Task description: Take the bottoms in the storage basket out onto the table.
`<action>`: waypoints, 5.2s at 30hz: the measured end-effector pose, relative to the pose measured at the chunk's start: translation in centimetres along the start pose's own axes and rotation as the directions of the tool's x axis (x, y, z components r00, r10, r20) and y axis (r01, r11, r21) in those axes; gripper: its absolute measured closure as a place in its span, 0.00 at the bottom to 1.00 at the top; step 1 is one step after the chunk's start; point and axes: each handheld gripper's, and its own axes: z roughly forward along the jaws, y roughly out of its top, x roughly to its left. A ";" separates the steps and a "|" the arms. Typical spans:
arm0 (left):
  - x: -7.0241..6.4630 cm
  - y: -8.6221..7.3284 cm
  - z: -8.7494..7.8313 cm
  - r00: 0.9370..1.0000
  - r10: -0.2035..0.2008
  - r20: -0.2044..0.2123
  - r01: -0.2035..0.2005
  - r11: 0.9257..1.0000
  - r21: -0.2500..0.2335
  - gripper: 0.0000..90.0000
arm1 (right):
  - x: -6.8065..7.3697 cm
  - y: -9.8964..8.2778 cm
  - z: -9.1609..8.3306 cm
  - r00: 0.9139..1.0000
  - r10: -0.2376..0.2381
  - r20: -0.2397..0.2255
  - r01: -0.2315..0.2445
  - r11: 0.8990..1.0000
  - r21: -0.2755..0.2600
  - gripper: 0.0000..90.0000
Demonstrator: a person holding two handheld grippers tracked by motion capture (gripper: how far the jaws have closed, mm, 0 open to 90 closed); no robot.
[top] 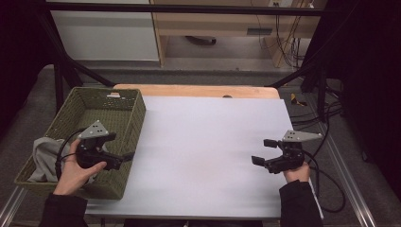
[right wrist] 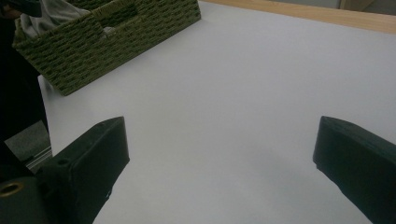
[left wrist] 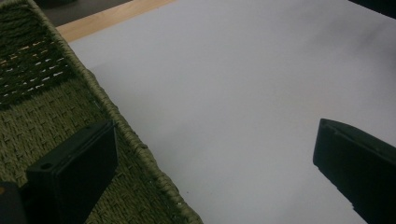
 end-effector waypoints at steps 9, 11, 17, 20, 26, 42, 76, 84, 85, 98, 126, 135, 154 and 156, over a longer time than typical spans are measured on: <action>0.3 0.0 -0.8 1.000 -0.005 -0.004 0.005 1.000 0.007 0.00 | 0.0 0.0 0.1 1.000 0.001 0.001 -0.001 1.000 0.007 0.05; 0.3 0.0 -0.9 1.000 -0.005 -0.009 0.005 1.000 0.010 0.00 | 0.0 0.0 0.1 1.000 0.001 0.000 -0.001 1.000 0.005 0.05; 0.4 0.1 -1.3 1.000 -0.006 -0.016 0.006 1.000 0.012 0.00 | 0.0 0.0 0.1 1.000 0.001 0.000 -0.001 1.000 0.006 0.04; 0.5 0.1 -1.5 1.000 -0.009 -0.021 0.009 1.000 0.017 0.00 | 0.0 0.0 0.1 1.000 -0.002 -0.001 0.002 1.000 0.006 0.05; 0.8 0.0 -2.2 0.999 -0.012 -0.035 0.013 1.000 0.021 0.00 | 0.0 0.0 0.1 1.000 -0.001 0.000 0.001 1.000 0.006 0.04; 1.8 -0.3 -3.8 0.996 -0.039 -0.083 0.041 0.999 0.029 0.00 | 0.0 0.0 0.2 1.000 0.002 0.000 -0.002 1.000 0.011 0.04; 3.5 -0.8 -7.4 0.979 -0.094 -0.179 0.101 0.994 0.031 0.00 | 0.0 -0.1 0.2 1.000 0.005 -0.003 -0.005 1.000 0.016 0.04; 4.0 -1.2 -8.4 0.973 -0.108 -0.206 0.116 0.993 0.027 0.00 | 0.0 -0.1 0.3 1.000 0.006 -0.002 -0.006 1.000 0.018 0.04; 4.1 -1.2 -8.5 0.972 -0.106 -0.211 0.115 0.993 0.030 0.00 | 0.0 -0.1 0.3 1.000 0.007 -0.002 -0.007 1.000 0.018 0.05; 5.0 -1.8 -10.0 0.954 -0.136 -0.269 0.145 0.989 0.016 0.00 | 0.0 -0.1 0.3 1.000 0.006 0.000 -0.006 1.000 0.020 0.04; 7.7 -3.6 -12.7 0.911 -0.197 -0.363 0.204 0.979 -0.019 0.00 | -0.1 -0.1 0.4 1.000 0.004 0.000 -0.004 1.000 0.030 0.05; 8.5 -4.4 -12.8 0.897 -0.219 -0.383 0.232 0.973 -0.012 0.00 | -0.1 -0.1 0.4 1.000 0.005 0.000 -0.005 0.999 0.032 0.05; 10.3 -6.4 -11.2 0.889 -0.250 -0.383 0.295 0.953 0.062 0.00 | 0.0 -0.2 0.6 1.000 0.007 0.001 -0.007 0.999 0.039 0.05; 10.4 -6.6 -10.9 0.891 -0.251 -0.378 0.300 0.951 0.076 0.00 | -0.1 -0.2 0.6 1.000 0.005 -0.001 -0.004 0.999 0.040 0.05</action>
